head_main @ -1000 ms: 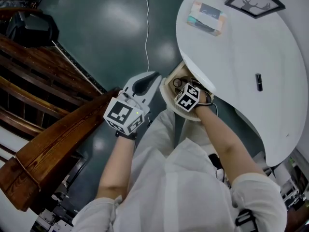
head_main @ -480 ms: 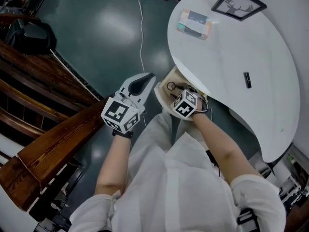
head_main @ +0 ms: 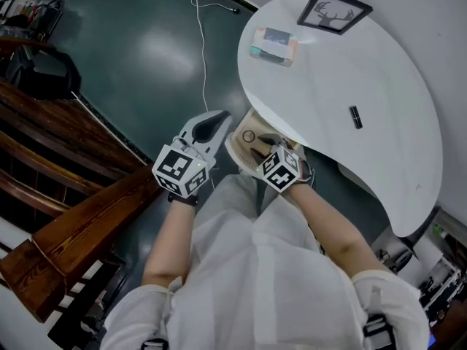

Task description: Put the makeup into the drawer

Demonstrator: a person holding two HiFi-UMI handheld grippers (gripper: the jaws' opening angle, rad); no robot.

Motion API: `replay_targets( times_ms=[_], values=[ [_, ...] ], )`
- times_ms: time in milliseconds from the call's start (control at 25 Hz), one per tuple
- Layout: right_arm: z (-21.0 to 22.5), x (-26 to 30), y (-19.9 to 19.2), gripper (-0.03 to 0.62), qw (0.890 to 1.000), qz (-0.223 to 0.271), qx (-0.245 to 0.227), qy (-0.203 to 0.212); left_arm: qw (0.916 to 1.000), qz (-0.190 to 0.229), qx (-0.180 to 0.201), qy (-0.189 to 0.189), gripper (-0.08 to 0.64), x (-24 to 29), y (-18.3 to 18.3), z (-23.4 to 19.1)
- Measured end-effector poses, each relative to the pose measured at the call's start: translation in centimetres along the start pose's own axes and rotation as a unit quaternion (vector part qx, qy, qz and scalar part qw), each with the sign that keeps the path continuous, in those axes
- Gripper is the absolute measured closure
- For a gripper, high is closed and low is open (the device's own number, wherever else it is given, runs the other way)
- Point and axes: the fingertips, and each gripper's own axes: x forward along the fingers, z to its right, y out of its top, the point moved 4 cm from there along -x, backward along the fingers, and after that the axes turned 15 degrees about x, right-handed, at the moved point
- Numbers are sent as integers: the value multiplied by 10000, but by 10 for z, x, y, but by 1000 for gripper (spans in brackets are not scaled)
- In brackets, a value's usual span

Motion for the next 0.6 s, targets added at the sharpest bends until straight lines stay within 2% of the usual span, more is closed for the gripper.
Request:
replay_targets(
  times_ms=[120,240,600],
  values=[
    [0,-23,8,473,9995,264,143,-71,10000,47,16,-67,531,4,6,2],
    [5,-47,12,480,9982,472,313,-194,9999,66,50,-141,531,8,11,5],
    [49,-121,4,509,9854,1017,1014,-912,9985,164,212,-485,531,32,34,19]
  ],
)
